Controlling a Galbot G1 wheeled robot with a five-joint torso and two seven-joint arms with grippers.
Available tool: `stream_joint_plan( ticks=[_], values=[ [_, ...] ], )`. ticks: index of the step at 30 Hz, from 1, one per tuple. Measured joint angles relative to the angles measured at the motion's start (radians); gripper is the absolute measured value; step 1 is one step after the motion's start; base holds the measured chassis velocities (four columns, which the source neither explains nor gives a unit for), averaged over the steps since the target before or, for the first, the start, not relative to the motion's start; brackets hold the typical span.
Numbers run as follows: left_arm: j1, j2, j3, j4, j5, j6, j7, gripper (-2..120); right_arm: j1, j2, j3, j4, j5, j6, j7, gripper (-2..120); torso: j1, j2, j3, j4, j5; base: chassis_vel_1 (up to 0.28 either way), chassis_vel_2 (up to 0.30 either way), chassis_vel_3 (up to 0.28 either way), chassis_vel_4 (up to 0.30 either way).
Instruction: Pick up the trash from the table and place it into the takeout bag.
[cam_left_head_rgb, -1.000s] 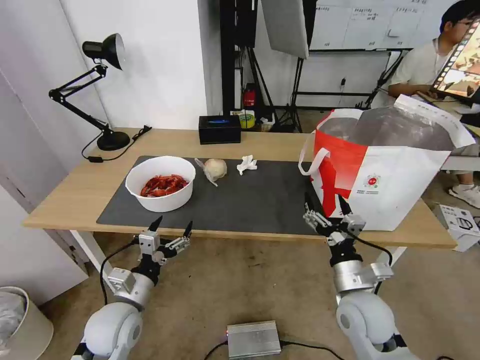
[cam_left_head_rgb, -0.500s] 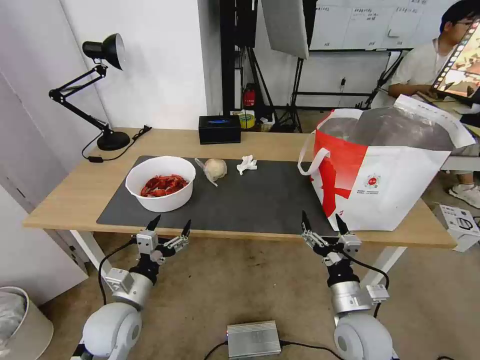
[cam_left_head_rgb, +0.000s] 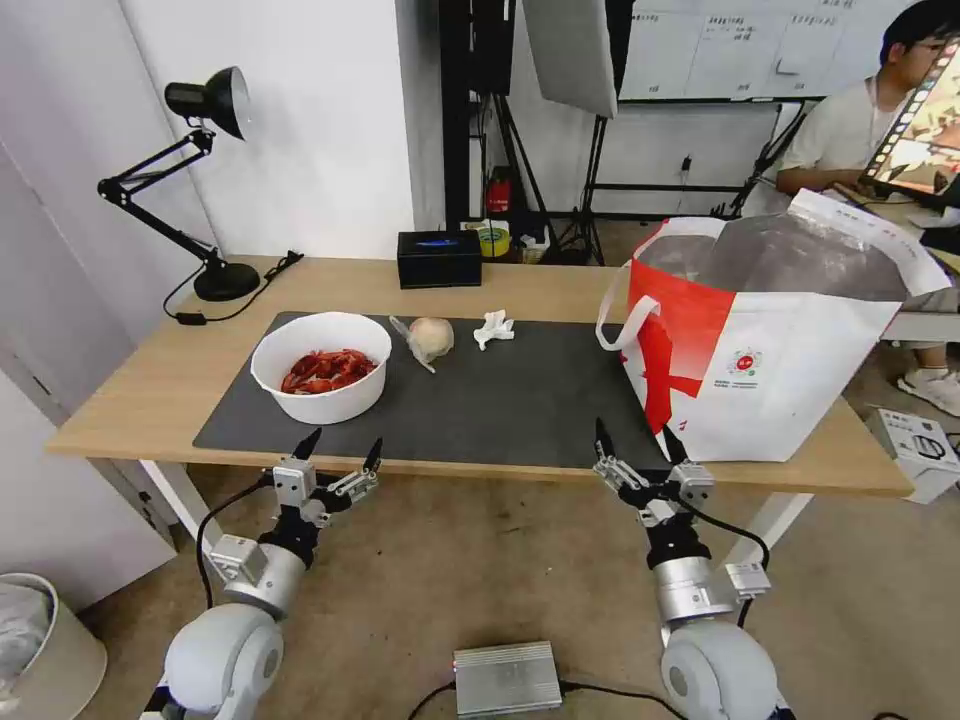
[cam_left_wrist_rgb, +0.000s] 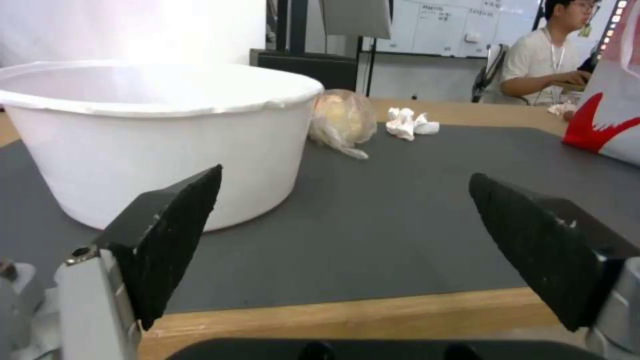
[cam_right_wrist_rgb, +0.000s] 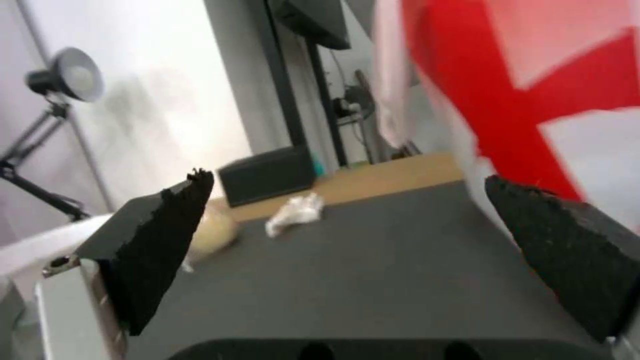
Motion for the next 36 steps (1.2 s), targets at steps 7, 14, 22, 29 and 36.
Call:
stream_joint_plan(
  ticks=[7, 14, 22, 29, 36],
  values=[
    [0.001, 0.004, 0.012, 0.005, -0.002, 0.002, 0.0, 100, 0.101, -0.046, -0.066, -0.004, 0.059, -0.069, 0.041, 100, 0.0, 0.0, 0.0, 0.0001, 0.0, 0.0, 0.0, 0.0, 0.0],
    [0.001, -0.008, 0.031, 0.018, 0.006, 0.003, 0.001, 100, 0.217, -0.084, -0.114, -0.054, 0.114, -0.151, 0.112, 100, 0.0, 0.0, 0.0, 0.0, 0.0001, 0.0, 0.0, 0.0, 0.0],
    [0.024, -0.025, 0.02, 0.017, 0.024, 0.0, 0.014, 100, 0.459, -0.11, -0.214, -0.142, 0.149, -0.291, 0.172, 100, 0.0, 0.0, 0.0, 0.0002, 0.0, 0.0, 0.0, 0.0, 0.0],
    [0.027, -0.045, 0.021, 0.01, 0.033, 0.0, 0.017, 100, 0.626, -0.09, -0.29, -0.239, 0.213, -0.359, 0.243, 100, 0.0, 0.0, 0.0, 0.0001, 0.0, 0.0, 0.0, 0.0, 0.0],
    [0.027, -0.046, 0.021, 0.003, 0.034, -0.001, 0.017, 100, 0.728, -0.073, -0.321, -0.326, 0.234, -0.402, 0.292, 100, 0.0, 0.0, 0.0, 0.0, 0.0, 0.0, 0.0, 0.0, 0.0]
  ],
)
